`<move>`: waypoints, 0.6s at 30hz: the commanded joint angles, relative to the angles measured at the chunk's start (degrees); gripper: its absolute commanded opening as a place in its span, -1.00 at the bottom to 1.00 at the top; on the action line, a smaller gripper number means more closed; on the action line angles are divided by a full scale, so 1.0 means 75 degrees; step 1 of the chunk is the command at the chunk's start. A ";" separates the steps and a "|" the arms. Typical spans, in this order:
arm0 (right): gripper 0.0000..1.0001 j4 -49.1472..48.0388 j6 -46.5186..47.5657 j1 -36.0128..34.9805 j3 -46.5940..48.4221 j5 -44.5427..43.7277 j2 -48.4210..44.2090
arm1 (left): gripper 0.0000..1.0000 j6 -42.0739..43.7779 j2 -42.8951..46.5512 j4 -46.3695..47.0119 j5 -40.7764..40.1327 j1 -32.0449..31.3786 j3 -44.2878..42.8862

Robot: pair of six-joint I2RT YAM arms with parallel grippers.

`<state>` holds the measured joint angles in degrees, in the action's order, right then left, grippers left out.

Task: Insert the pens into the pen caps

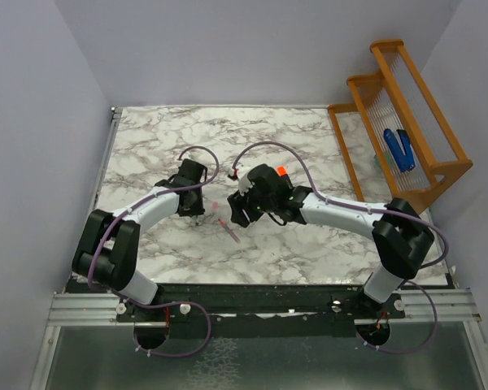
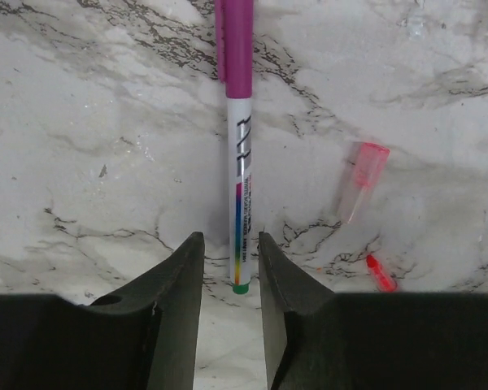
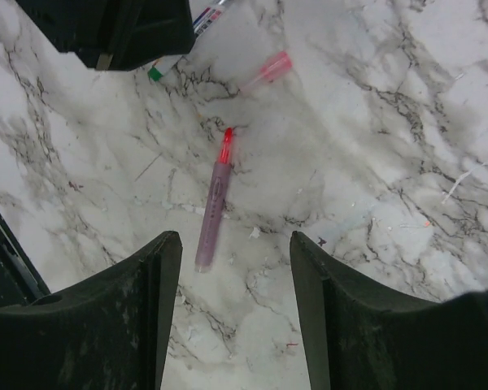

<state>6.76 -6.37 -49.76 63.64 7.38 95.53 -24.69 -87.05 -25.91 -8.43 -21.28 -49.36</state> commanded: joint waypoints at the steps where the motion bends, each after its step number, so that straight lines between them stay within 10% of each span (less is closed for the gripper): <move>1: 0.19 0.0209 0.0325 -0.0192 -0.0073 0.0223 0.0119 | -0.21 -0.0119 0.0044 0.0082 0.0312 0.0180 -0.0103; 7: 0.12 -0.0263 0.0243 -0.0349 -0.0088 0.0008 0.0435 | 0.28 -0.0060 0.0288 0.0235 0.0649 0.0372 -0.0133; 18: -0.17 -0.0055 0.0374 -0.0795 0.0841 -0.0091 0.1707 | 0.38 0.0316 0.2205 0.0188 0.0924 0.0762 -0.0628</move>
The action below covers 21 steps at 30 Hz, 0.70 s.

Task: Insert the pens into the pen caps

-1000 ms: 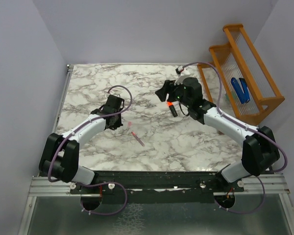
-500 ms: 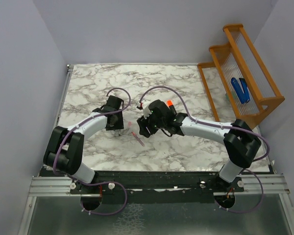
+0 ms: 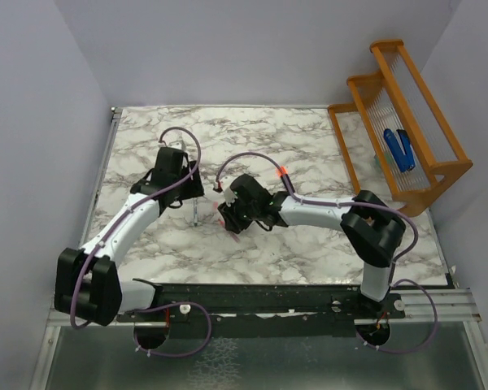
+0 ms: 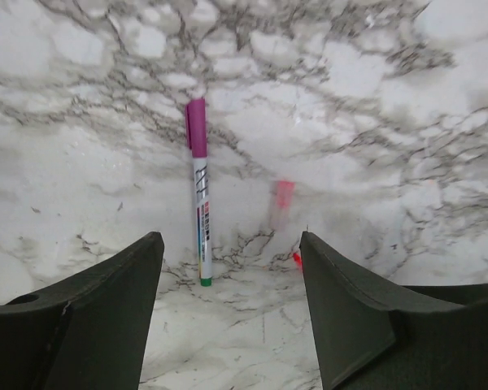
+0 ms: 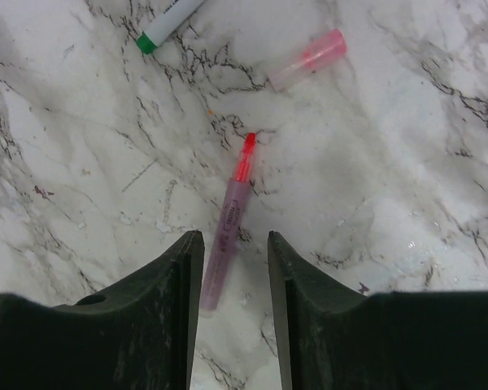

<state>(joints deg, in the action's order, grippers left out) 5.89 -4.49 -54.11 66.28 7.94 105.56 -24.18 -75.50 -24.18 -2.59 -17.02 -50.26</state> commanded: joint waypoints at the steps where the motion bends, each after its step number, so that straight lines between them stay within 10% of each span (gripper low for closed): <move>1: -0.18 0.0075 0.0123 -0.0251 0.0561 -0.0193 0.0463 | 0.39 0.0314 0.0780 -0.0121 0.0130 0.0246 -0.0587; 21: -0.38 0.0578 0.0262 -0.0506 0.1302 -0.1006 0.1715 | 0.41 0.0912 0.1790 -0.0746 -0.0015 0.0881 -0.0914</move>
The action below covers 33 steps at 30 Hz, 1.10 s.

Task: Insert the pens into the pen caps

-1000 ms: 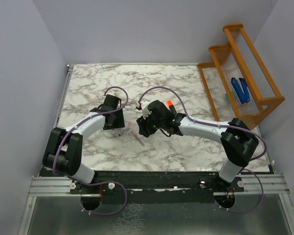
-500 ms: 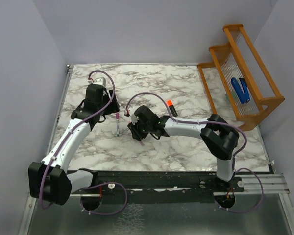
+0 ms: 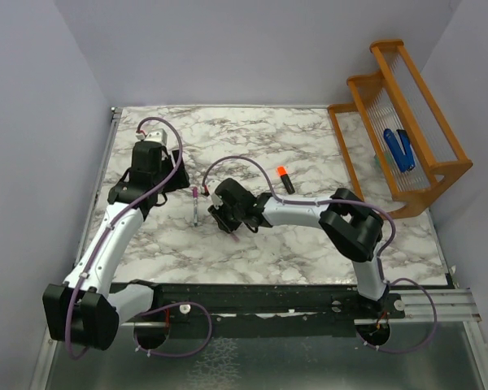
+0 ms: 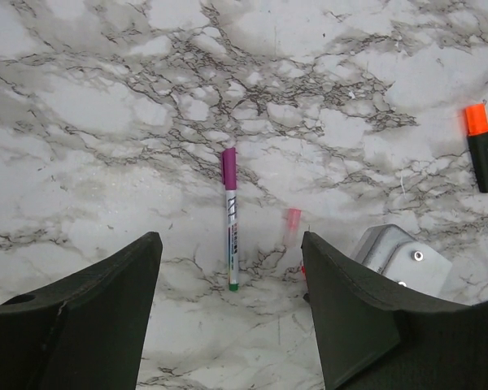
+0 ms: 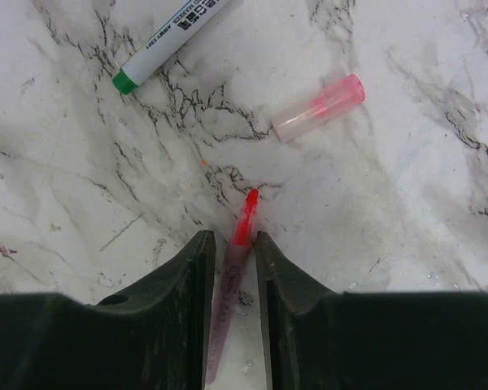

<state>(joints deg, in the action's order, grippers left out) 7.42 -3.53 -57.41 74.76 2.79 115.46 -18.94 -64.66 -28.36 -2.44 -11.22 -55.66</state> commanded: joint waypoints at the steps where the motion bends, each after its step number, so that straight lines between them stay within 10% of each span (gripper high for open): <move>1: -0.40 0.0397 0.0143 -0.0068 0.0188 -0.0315 0.0447 | 0.41 0.0232 0.0388 -0.0200 -0.0038 0.0132 -0.0161; 19: -0.94 -0.0495 0.0065 -0.0145 -0.0176 -0.1449 -0.0729 | 0.42 0.0322 0.1061 0.0106 0.0304 0.0483 0.0684; 33: -0.99 -0.4742 -0.1077 0.0721 -0.1272 -0.1759 -0.3156 | 0.36 -0.0276 0.2273 0.4038 0.5728 0.0476 0.2410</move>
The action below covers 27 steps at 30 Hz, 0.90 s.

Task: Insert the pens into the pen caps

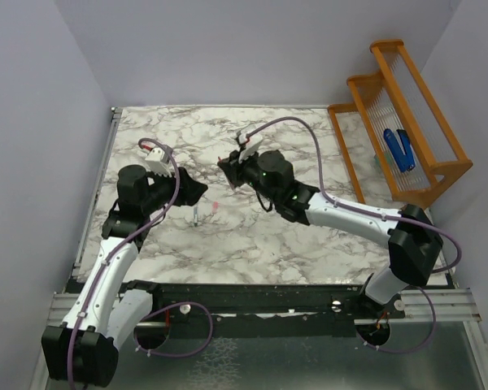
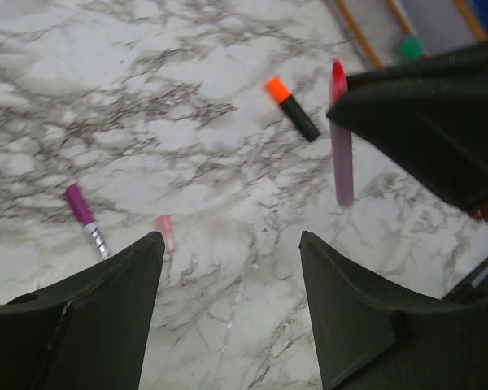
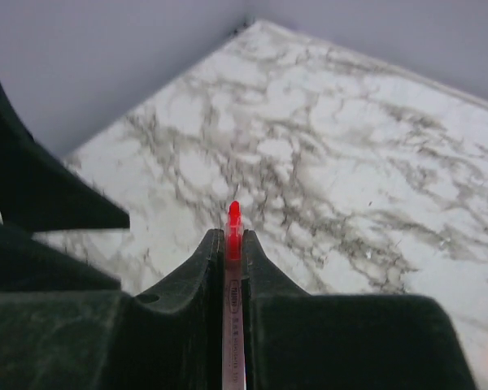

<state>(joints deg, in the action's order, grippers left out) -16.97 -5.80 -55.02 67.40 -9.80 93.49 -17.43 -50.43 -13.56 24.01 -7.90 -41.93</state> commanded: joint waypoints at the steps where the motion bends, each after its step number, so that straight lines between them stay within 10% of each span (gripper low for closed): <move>1: -0.99 -0.1692 -0.0942 0.0489 -0.0326 0.0019 -0.0276 | 0.36 -0.0553 0.0447 0.2306 0.2321 0.0034 0.0670; 27: -0.99 -0.2712 -0.2009 0.0622 -0.0431 0.1908 -0.0523 | 0.36 -0.1151 -0.0786 0.4421 0.1271 -0.1208 0.0504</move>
<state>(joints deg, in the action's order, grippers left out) -35.14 -19.94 -50.09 64.75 1.67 91.29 -26.72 -55.27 17.12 38.24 -15.18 -35.42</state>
